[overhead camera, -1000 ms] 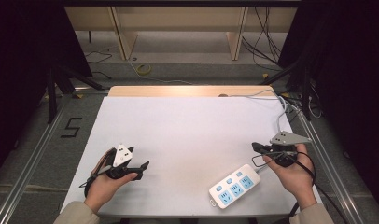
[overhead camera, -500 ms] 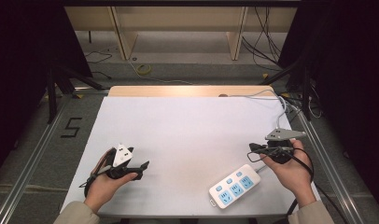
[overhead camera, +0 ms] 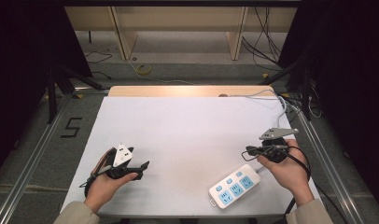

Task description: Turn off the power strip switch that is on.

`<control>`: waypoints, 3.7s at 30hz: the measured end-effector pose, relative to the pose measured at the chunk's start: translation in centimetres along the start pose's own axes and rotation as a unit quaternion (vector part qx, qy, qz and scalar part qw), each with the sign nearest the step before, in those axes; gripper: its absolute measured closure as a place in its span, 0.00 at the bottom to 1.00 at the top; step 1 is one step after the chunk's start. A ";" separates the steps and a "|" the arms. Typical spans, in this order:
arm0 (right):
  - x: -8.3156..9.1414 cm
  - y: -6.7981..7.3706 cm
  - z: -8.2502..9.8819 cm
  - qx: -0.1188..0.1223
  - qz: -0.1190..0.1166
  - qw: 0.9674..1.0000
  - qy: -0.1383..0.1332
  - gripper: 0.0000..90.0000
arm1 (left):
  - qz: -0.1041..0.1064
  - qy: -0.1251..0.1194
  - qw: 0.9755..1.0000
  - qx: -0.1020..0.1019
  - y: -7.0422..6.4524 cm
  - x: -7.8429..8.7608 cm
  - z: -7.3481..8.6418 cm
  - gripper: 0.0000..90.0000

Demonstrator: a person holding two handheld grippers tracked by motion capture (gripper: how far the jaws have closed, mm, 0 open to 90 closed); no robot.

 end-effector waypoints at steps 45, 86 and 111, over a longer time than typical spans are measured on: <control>-1.9 1.2 -0.4 0.010 -0.034 0.991 0.128 1.00 | 0.001 0.002 1.000 -0.002 0.0 0.0 0.0 0.24; -3.5 1.9 -0.7 0.000 -0.051 0.979 0.196 1.00 | 0.000 0.002 1.000 -0.004 0.0 0.0 0.0 0.24; -4.0 2.3 -1.0 0.004 -0.053 0.975 0.215 1.00 | 0.000 0.002 1.000 -0.004 0.0 -0.1 0.0 0.24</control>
Point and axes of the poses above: each handheld gripper's, and its own axes: x roughly backward along the jaws, z roughly out of its underside, y roughly to its left, the point moved 1 cm from there along -x, roughly forward along the jaws, and after that the axes turned 7 degrees about -z, right-handed, at the moved point
